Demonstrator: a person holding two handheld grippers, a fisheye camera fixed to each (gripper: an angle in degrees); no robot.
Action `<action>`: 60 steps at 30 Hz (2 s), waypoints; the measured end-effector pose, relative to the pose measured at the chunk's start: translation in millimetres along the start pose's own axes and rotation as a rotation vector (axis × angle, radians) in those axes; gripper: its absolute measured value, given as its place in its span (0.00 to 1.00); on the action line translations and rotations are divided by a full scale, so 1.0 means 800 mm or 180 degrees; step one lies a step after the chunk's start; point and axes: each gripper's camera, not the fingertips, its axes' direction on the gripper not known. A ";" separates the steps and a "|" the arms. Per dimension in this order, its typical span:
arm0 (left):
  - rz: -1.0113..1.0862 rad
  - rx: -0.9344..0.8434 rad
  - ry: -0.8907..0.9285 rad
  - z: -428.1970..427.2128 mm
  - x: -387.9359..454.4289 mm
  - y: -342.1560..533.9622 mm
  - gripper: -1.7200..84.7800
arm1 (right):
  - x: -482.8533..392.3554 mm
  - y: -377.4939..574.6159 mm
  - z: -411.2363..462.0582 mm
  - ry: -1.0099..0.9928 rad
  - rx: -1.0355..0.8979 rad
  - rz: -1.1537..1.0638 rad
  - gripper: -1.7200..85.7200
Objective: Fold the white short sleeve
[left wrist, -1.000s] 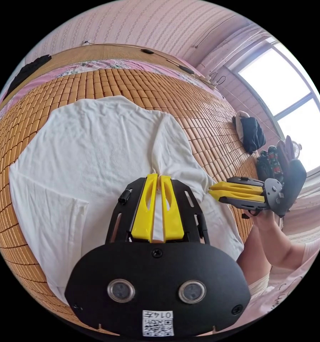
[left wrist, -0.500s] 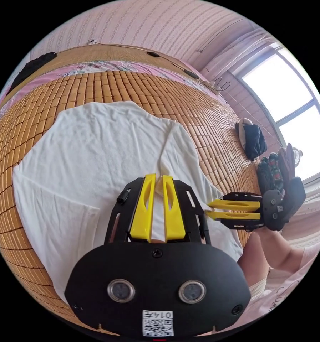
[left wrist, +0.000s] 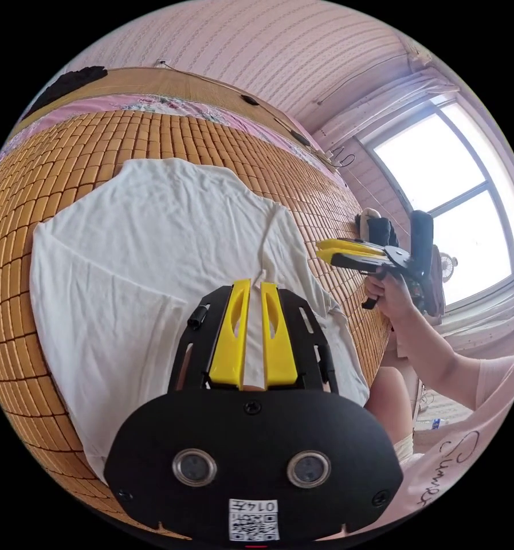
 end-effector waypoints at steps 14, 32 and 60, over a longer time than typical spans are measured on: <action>0.0090 -0.0078 -0.0518 -0.051 -0.013 0.035 0.03 | 0.049 -0.099 0.025 0.0032 0.0042 0.0340 0.08; -0.0515 0.0212 -0.0874 -0.171 -0.153 0.046 0.01 | 0.096 -0.143 -0.043 -0.0625 0.0215 0.0623 0.03; 0.0014 0.0797 -0.0536 -0.298 -0.061 0.107 0.01 | 0.032 -0.065 -0.316 -0.0879 0.0719 0.0469 0.02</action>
